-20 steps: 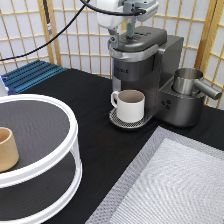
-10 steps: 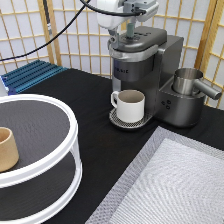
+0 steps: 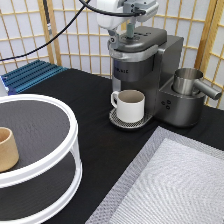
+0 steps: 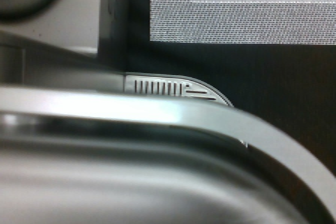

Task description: Make coffee

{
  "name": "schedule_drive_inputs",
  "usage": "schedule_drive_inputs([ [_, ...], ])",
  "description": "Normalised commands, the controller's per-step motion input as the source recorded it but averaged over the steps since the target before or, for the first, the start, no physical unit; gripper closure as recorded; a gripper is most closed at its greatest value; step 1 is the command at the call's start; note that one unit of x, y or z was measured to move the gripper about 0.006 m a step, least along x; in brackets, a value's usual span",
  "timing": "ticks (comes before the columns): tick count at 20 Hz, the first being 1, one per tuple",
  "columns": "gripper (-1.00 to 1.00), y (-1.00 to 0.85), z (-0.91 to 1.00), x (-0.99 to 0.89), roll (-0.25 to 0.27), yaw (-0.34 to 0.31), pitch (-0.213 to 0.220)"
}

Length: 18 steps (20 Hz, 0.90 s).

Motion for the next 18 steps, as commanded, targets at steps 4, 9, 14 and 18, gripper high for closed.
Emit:
schedule_drive_inputs([
  [4, -1.00, -0.06, 1.00, -0.21, 0.010, -0.024, 0.052],
  [9, -1.00, -0.68, 0.91, -0.04, 0.141, 0.000, 0.025],
  [14, -1.00, -0.97, 0.22, 0.00, 0.191, 0.000, 0.004],
  [18, -1.00, -1.00, -0.24, -0.04, 0.159, 0.000, -0.001],
])
